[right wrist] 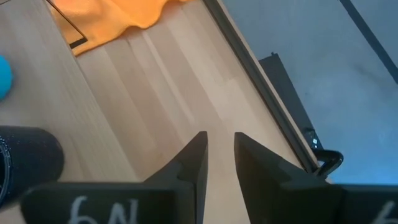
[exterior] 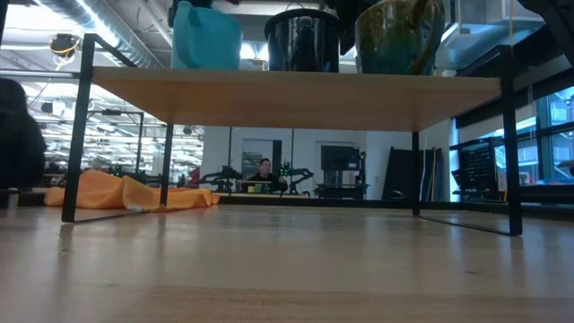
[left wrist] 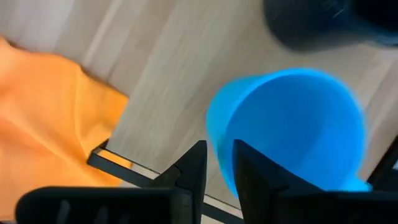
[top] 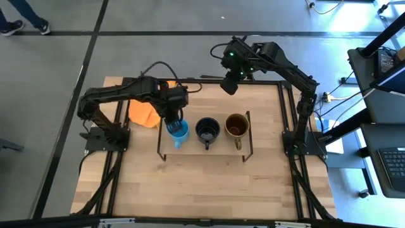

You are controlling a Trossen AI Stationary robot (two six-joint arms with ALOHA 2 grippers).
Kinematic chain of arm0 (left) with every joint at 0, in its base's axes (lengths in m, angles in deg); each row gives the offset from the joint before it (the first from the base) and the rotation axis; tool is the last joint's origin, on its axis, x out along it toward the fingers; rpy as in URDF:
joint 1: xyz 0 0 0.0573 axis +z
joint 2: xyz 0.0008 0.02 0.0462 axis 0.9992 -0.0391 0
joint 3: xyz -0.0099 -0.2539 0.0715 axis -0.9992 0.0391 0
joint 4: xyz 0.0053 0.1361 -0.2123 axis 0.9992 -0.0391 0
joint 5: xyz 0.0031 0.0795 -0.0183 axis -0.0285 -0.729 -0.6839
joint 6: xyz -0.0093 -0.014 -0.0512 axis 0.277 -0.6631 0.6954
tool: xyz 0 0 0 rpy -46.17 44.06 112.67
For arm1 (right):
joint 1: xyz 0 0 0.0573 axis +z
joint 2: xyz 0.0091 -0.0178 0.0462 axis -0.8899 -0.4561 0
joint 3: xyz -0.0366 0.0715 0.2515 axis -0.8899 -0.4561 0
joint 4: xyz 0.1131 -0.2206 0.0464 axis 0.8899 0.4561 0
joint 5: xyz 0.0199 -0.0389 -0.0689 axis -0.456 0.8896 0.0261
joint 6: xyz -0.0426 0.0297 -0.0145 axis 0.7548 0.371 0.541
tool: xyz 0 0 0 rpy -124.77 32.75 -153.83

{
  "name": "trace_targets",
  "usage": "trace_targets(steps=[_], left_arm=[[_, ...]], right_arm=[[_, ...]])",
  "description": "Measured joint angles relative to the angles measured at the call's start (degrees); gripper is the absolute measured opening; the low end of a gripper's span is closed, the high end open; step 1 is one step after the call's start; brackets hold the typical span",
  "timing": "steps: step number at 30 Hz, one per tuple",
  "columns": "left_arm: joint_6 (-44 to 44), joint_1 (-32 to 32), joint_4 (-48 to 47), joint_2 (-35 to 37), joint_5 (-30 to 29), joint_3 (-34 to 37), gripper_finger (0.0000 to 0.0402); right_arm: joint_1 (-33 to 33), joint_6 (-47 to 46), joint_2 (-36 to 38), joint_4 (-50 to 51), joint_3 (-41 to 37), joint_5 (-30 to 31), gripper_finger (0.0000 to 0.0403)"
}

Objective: Stack small to large cups/mugs on shelf
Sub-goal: Put the light blue mug on the shelf, then return to Home Position

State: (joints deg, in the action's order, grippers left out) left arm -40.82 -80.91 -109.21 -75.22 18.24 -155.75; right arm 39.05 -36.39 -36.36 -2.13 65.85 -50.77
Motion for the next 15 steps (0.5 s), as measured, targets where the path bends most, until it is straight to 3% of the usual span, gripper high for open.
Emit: trace_targets(steps=[5, 11, 15], left_arm=[[-1.8, 0.0, 0.2, 3.2, -2.3, -6.1, 0.0072], [-5.5, -1.6, 1.9, 8.1, -13.4, -13.8, 0.0073], [-5.2, -4.4, 4.4, 13.1, -16.2, -15.8, 0.0073]], right_arm=[[0.0, 1.9, 0.0, -2.4, 0.0, -0.4, 0.0081], [0.3, 5.2, 3.4, -9.0, 0.0, -0.7, 0.0080], [2.5, 5.4, 8.4, -12.2, 0.1, -1.0, 0.0080]])
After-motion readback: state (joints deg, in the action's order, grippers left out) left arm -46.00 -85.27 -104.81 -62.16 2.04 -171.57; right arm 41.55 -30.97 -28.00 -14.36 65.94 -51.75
